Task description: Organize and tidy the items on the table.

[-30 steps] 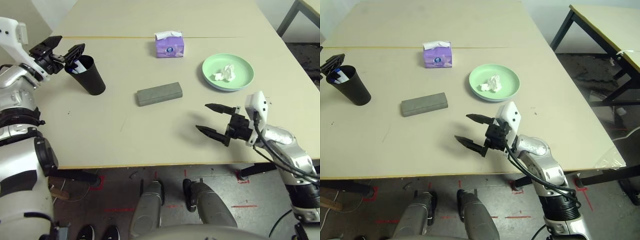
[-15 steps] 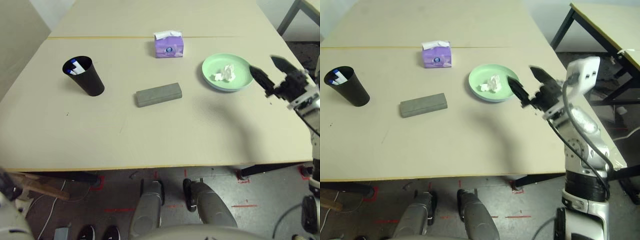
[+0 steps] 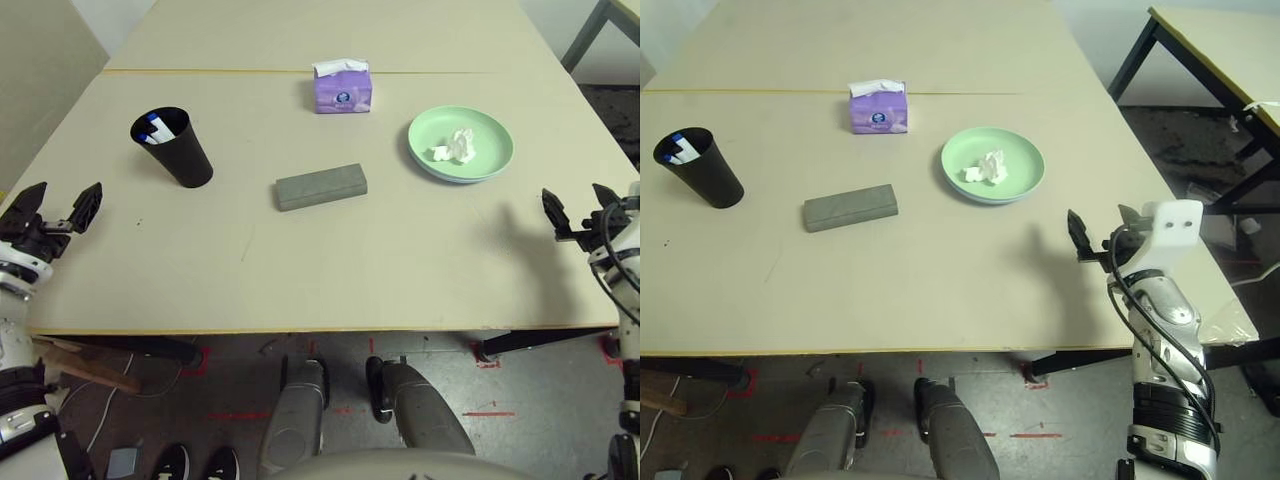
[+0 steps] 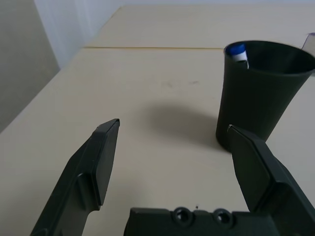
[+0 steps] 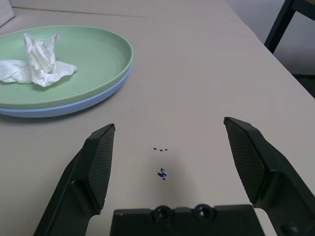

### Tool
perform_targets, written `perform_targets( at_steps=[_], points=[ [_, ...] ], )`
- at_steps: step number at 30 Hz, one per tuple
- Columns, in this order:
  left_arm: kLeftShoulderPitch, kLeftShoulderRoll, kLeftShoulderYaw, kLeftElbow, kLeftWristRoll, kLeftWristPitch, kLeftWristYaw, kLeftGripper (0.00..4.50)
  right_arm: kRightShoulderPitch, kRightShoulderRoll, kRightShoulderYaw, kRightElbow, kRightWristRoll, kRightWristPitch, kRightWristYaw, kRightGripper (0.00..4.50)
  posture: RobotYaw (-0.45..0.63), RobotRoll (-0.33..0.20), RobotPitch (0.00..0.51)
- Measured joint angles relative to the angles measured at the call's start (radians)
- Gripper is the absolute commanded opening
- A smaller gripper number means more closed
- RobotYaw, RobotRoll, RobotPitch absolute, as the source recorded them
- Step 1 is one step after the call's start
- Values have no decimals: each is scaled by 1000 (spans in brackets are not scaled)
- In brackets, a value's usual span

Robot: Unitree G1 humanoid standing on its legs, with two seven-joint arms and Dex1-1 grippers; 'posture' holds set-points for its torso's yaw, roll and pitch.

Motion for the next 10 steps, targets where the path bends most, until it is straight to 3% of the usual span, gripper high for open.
perform_targets(
  at_steps=[10],
  points=[
    [53,35,56,-61,-24,36,20,4471,13,47,10,-48,0,-1,-27,4500,59,0,274]
  ],
)
